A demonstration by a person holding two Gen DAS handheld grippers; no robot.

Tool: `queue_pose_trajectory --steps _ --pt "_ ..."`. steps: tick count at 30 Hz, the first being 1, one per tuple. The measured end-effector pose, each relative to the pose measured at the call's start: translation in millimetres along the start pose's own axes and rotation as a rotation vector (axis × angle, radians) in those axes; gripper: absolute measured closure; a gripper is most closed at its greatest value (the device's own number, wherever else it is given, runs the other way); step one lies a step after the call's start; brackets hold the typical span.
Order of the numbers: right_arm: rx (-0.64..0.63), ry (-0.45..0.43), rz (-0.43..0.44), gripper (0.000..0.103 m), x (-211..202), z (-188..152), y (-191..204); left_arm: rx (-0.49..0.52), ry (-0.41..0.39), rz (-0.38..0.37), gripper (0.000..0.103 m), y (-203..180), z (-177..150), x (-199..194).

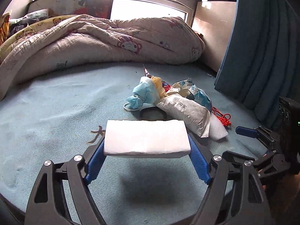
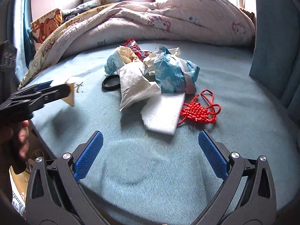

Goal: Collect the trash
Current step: 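Grasp the white tissue box with the left gripper while the right gripper grasps the foam piece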

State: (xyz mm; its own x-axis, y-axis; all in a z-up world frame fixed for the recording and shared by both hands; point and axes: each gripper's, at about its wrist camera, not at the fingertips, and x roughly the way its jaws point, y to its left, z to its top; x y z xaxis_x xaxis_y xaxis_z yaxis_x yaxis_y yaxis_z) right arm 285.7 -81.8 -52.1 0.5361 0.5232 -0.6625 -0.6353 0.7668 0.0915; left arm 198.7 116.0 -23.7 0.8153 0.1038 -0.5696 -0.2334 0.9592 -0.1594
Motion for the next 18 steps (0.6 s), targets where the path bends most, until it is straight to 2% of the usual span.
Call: queue_pose_trajectory --steps 4,5,8,10,11,18 --pt "0.02 0.025 -0.06 0.007 20.2 11.0 -0.4 -0.022 -0.01 0.006 0.025 18.9 -5.2 -12.2" --pt "0.017 0.035 -0.077 0.015 25.0 12.9 -0.3 -0.027 -0.011 0.003 0.024 22.1 -6.3 -13.8" --pt "0.007 0.037 -0.113 0.023 33.1 17.9 0.4 -0.027 -0.011 0.0 0.024 27.3 -10.6 -16.3" --pt "0.008 0.031 -0.109 0.038 31.7 19.1 0.9 -0.026 -0.011 -0.003 0.024 28.7 -13.5 -17.9" --pt "0.01 0.025 -0.106 0.058 29.3 19.0 1.0 -0.024 -0.011 -0.005 0.024 28.4 -15.2 -19.1" --pt "0.047 0.001 -0.077 0.06 1.1 3.8 -3.5 -0.018 -0.015 -0.007 0.024 28.1 -22.9 -29.0"
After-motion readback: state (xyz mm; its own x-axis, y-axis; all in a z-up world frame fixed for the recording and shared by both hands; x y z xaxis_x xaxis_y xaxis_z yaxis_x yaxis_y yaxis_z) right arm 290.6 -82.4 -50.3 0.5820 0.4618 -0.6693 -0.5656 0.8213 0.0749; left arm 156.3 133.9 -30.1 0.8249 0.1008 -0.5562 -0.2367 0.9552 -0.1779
